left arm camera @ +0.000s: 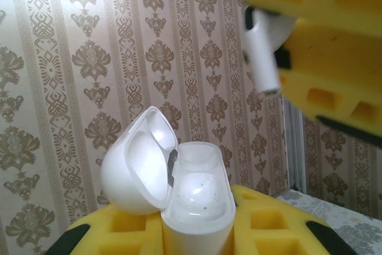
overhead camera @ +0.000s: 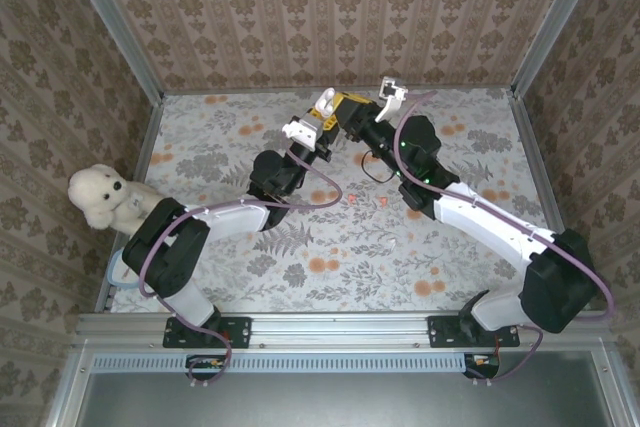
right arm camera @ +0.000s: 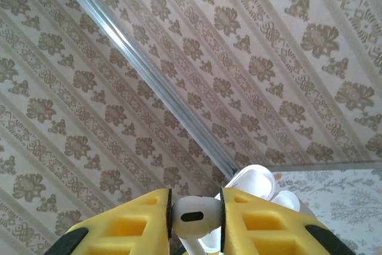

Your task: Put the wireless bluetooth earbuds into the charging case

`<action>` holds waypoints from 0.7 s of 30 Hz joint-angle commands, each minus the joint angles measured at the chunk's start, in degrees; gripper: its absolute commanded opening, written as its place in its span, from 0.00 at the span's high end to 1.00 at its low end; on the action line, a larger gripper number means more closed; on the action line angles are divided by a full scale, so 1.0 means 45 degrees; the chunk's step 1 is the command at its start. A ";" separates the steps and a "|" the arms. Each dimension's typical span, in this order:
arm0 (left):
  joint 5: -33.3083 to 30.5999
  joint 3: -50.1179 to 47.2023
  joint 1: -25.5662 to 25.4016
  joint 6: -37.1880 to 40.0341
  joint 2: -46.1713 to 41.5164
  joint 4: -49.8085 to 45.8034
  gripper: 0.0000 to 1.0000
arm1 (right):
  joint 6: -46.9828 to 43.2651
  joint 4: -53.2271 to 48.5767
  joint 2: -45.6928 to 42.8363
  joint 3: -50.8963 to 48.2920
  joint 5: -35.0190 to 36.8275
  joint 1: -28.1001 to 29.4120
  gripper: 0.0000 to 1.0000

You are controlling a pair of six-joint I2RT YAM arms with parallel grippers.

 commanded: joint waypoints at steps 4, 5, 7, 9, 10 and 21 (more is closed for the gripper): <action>0.0006 0.0160 -0.0004 -0.0378 -0.0409 0.0210 1.00 | 0.0481 0.0653 0.0732 0.0564 -0.0949 -0.0080 0.75; 0.0008 0.0157 -0.0003 -0.0359 -0.0430 0.0166 1.00 | 0.0516 0.0668 0.0801 0.0558 -0.0973 -0.0094 0.75; 0.0037 0.0185 -0.0008 -0.0339 -0.0492 0.0076 1.00 | 0.0573 0.0693 0.0883 0.0530 -0.1047 -0.0082 0.76; 0.0059 0.0198 -0.0012 -0.0336 -0.0505 0.0002 1.00 | 0.0603 0.0693 0.0942 0.0510 -0.1073 -0.0087 0.75; 0.0080 0.0202 -0.0008 -0.0321 -0.0535 0.0002 1.00 | 0.0604 0.0679 0.0970 0.0508 -0.1096 -0.0099 0.76; 0.0201 0.0218 -0.0033 -0.0300 -0.0568 -0.0104 1.00 | 0.0218 0.0254 0.1278 0.0722 -0.1383 -0.0158 0.76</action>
